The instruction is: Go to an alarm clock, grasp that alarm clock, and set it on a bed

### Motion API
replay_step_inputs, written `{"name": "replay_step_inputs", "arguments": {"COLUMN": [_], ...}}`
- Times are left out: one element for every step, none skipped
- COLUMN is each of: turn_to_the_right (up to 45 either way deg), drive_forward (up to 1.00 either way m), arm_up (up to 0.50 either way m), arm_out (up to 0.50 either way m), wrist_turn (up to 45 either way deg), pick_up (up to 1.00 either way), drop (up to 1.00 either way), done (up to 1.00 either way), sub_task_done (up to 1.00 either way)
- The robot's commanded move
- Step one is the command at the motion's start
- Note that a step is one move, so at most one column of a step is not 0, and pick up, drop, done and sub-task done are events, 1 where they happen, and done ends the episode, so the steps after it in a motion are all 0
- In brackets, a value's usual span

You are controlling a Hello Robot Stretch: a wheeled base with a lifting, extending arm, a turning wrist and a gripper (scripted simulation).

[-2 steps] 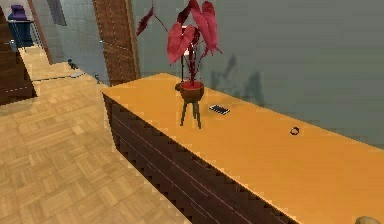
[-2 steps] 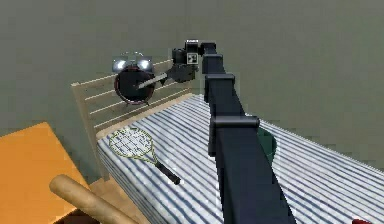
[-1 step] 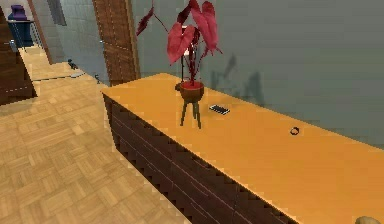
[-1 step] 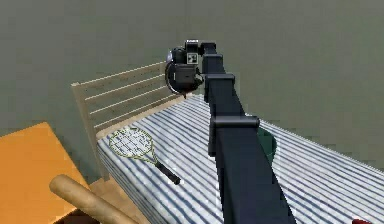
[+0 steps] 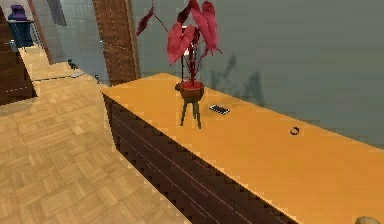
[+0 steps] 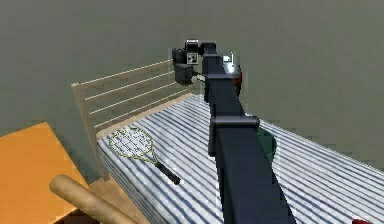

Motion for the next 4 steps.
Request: {"name": "replay_step_inputs", "arguments": {"turn_to_the_right": [0.0,0.0,0.0,0.0], "drive_forward": [0.00,0.00,0.00,0.00], "arm_up": [0.00,-0.22,-0.32,0.00], "arm_out": [0.00,0.00,0.00,0.00], "wrist_turn": [6.0,0.0,0.0,0.0], "pick_up": [0.00,0.00,0.00,0.00], "drop": [0.00,0.00,0.00,1.00], "done": [0.00,0.00,0.00,0.00], "sub_task_done": [0.00,0.00,0.00,0.00]}}
